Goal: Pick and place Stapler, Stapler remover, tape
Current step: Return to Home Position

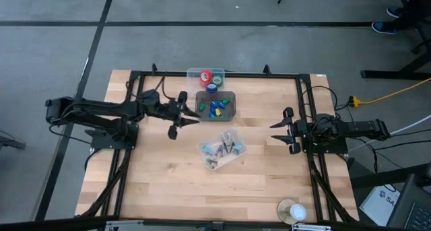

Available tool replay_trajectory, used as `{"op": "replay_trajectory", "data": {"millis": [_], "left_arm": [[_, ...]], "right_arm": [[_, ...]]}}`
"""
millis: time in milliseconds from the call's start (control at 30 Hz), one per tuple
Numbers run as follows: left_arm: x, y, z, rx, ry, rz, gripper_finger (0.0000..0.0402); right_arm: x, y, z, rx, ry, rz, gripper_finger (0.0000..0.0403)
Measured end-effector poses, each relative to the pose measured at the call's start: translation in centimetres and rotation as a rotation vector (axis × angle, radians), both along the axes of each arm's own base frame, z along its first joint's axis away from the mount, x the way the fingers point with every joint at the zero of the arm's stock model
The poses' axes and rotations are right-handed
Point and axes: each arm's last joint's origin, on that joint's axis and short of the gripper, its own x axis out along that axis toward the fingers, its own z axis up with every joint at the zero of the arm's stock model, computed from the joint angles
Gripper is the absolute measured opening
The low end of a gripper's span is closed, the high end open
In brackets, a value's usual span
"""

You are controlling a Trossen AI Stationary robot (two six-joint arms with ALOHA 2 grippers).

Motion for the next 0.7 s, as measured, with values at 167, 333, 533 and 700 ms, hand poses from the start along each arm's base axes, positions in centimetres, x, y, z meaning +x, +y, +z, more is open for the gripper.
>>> {"op": "replay_trajectory", "data": {"millis": [167,333,533,700], "left_arm": [[-2.2,0.7,-3.7,-0.095,-0.040,0.079,0.0088],[-4.5,0.4,-5.5,-0.124,-0.137,0.215,0.0088],[-7.0,-0.6,-6.0,-0.103,-0.237,0.230,0.0088],[-8.5,-0.9,-5.8,-0.087,-0.314,0.226,0.0088]], "right_arm": [[0.0,0.0,0.0,0.000,0.000,0.000,0.0187],[0.0,0.0,0.0,0.000,0.000,0.000,0.0187],[0.0,0.0,0.0,0.000,0.000,0.000,0.0188],[0.0,0.0,0.0,0.000,0.000,0.000,0.0188]]}}
